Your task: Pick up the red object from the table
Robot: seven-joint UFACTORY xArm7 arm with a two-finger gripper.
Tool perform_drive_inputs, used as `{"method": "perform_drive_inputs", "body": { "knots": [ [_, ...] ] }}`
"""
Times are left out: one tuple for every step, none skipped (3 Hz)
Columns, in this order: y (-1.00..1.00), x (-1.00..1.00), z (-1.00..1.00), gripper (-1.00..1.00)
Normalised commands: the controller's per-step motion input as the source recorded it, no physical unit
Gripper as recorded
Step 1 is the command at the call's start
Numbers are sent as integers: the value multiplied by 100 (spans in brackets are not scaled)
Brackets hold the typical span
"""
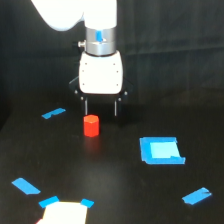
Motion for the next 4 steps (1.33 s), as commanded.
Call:
{"method": "perform_drive_inputs", "body": {
  "knots": [
    [-100, -68, -100, 100],
    [-100, -100, -100, 100],
    [-24, -100, -47, -10],
    [90, 65, -58, -30]
  ]
}}
